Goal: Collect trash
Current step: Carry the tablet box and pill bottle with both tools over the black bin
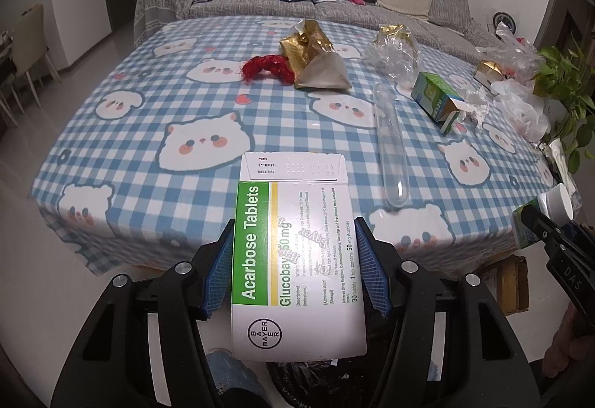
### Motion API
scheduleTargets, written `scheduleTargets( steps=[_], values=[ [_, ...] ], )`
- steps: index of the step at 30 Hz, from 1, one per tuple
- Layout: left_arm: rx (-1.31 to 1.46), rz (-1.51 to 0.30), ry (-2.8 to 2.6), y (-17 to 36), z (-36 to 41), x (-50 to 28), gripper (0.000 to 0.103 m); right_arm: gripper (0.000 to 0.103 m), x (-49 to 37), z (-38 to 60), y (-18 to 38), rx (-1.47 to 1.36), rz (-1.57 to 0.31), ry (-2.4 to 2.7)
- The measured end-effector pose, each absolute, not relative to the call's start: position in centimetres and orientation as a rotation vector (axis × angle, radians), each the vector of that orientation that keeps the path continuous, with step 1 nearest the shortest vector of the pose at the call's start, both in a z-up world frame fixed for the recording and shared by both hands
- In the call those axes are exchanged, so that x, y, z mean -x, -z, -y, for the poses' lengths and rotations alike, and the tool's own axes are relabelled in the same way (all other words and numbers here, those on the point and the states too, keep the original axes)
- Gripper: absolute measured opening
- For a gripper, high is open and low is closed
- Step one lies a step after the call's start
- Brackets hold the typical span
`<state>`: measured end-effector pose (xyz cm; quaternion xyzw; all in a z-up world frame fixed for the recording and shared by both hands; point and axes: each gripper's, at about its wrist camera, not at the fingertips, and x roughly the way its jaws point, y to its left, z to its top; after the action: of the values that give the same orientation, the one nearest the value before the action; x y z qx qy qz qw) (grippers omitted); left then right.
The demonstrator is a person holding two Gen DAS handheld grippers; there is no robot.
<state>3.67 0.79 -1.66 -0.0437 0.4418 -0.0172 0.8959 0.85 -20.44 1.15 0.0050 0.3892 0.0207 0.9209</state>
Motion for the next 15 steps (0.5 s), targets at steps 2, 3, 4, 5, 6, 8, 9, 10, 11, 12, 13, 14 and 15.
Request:
scheduleTargets(
  steps=[2, 3, 4, 5, 6, 8, 9, 10, 11, 12, 13, 14, 15],
  values=[
    [0.093, -0.919, 0.033, 1.9, -1.0, -2.9, 0.059, 0.040, -0.4, 20.0, -1.1, -0.009, -0.799, -0.050],
    [0.094, -0.920, 0.032, 2.1, -1.1, -2.6, 0.059, 0.039, -0.1, 19.8, -1.0, -0.008, -0.799, -0.053],
    [0.095, -0.921, 0.031, 2.2, -1.1, -2.2, 0.059, 0.040, 0.0, 19.5, -0.9, -0.006, -0.799, -0.056],
    [0.096, -0.922, 0.030, 2.3, -1.2, -2.0, 0.059, 0.040, 0.3, 19.3, -0.8, -0.005, -0.800, -0.058],
    [0.098, -0.923, 0.029, 2.4, -1.2, -1.7, 0.059, 0.040, 0.5, 19.1, -0.7, -0.005, -0.801, -0.061],
    [0.101, -0.925, 0.028, 2.6, -1.3, -1.3, 0.059, 0.040, 0.9, 18.6, -0.5, -0.003, -0.802, -0.067],
    [0.100, -0.927, 0.026, 2.7, -1.3, -1.1, 0.059, 0.040, 1.1, 18.4, -0.4, -0.002, -0.803, -0.070],
    [0.099, -0.929, 0.026, 2.9, -1.3, -0.9, 0.059, 0.040, 1.2, 18.2, -0.3, -0.001, -0.805, -0.073],
    [0.099, -0.931, 0.026, 3.0, -1.4, -0.7, 0.059, 0.040, 1.4, 18.0, -0.1, 0.002, -0.807, -0.077],
    [0.100, -0.931, 0.025, 3.2, -1.4, -0.5, 0.059, 0.040, 1.6, 17.7, 0.0, 0.004, -0.809, -0.080],
    [0.103, -0.932, 0.023, 3.4, -1.5, -0.3, 0.059, 0.040, 1.7, 17.5, 0.1, 0.006, -0.810, -0.084],
    [0.105, -0.934, 0.022, 3.6, -1.6, -0.1, 0.059, 0.040, 1.9, 17.3, 0.3, 0.008, -0.812, -0.088],
    [0.108, -0.936, 0.019, 3.8, -1.7, 0.2, 0.059, 0.040, 2.1, 17.1, 0.4, 0.009, -0.814, -0.091]
  ],
)
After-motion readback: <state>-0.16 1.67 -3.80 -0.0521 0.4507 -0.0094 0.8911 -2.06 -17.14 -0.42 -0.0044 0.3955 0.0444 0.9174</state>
